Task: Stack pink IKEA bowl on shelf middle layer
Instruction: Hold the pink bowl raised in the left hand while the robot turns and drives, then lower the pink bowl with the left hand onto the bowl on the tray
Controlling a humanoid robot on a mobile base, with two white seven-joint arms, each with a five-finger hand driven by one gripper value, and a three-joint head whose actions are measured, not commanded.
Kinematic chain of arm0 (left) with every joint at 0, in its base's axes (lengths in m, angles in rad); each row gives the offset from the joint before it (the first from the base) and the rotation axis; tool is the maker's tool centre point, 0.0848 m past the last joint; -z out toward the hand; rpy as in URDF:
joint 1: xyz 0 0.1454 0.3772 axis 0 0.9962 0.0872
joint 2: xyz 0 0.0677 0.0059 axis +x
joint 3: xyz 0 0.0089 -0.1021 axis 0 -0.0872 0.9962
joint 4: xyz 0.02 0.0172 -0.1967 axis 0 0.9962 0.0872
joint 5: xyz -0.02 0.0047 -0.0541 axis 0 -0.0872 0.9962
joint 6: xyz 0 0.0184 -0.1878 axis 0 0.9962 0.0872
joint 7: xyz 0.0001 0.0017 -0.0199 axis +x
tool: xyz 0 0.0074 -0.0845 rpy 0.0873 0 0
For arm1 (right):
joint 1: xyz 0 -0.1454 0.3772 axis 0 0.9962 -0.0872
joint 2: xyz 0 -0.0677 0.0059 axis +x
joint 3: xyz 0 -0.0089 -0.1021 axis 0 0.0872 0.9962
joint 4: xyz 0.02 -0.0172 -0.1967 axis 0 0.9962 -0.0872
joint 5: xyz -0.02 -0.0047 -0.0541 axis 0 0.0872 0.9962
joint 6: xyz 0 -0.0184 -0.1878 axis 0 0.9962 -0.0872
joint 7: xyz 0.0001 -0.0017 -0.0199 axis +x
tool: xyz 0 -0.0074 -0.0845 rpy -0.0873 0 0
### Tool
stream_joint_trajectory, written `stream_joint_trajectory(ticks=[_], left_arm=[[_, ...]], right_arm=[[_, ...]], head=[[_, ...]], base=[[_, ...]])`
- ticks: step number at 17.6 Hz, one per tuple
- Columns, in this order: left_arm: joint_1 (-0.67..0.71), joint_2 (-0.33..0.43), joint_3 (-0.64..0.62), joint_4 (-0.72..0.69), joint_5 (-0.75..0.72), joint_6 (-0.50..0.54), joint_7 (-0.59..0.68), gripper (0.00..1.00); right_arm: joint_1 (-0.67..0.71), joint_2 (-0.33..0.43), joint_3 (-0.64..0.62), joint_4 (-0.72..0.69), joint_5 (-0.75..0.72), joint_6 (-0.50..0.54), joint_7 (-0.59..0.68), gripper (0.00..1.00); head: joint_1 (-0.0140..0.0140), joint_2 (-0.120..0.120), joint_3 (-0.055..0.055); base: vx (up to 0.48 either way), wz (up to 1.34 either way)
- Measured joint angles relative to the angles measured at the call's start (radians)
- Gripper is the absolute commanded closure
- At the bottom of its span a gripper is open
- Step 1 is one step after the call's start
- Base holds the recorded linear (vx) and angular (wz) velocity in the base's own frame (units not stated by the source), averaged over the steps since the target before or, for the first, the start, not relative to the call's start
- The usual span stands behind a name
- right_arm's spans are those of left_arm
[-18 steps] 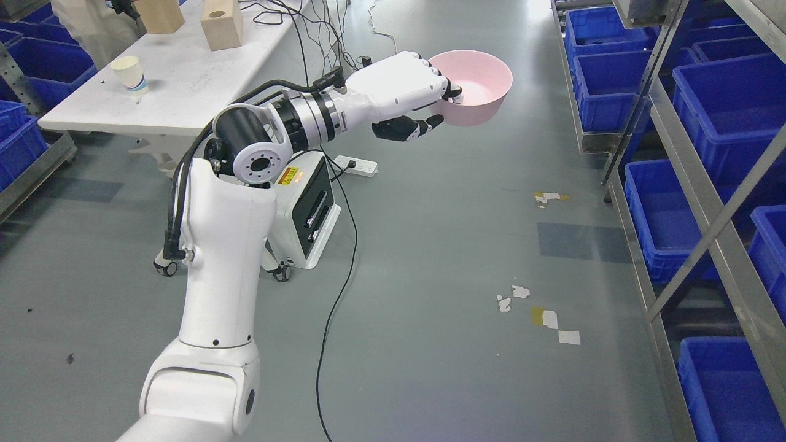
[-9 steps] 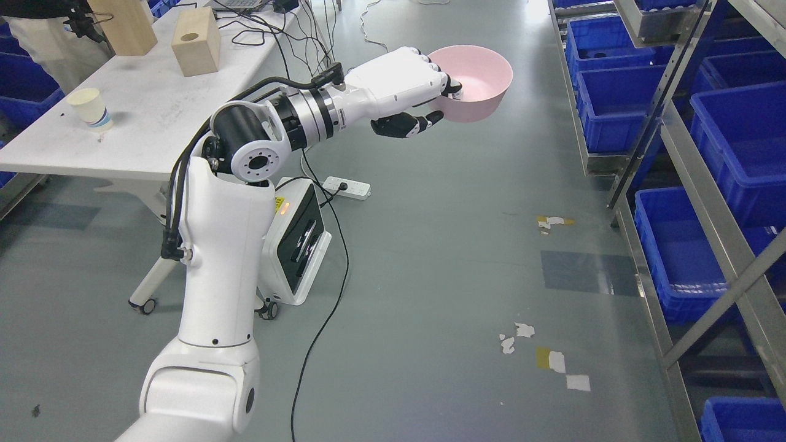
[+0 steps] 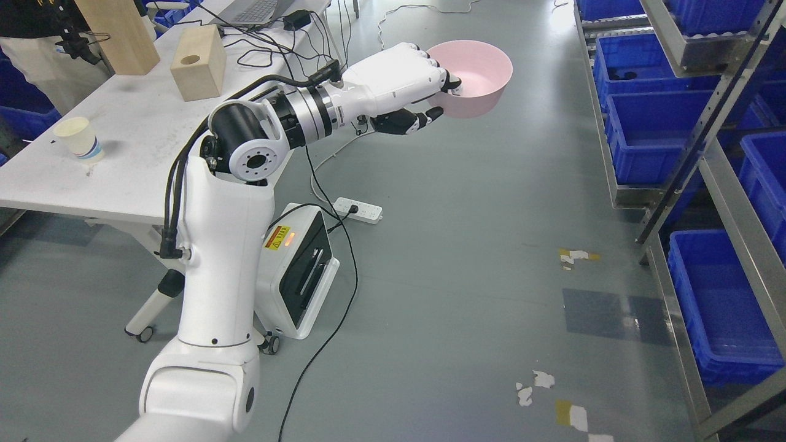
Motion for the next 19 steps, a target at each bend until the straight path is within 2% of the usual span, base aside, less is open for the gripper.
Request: stream_joint_trajectory(ticks=[10, 19], left_arm=[[-0.004, 0.000, -0.008, -0.001, 0.015, -0.012, 0.018, 0.98], [-0.015, 0.000, -0.042, -0.002, 0.050, -0.027, 0.020, 0.98]], right_arm=[[0.000, 0.000, 0.000, 0.000, 0.000, 0.000, 0.000, 0.00], [0.000, 0.000, 0.000, 0.000, 0.000, 0.000, 0.000, 0.00]], head=[[0.0000, 0.000, 0.000], [0.0000, 0.000, 0.000]], base=[[0.228, 0.06], [0.095, -0.75]])
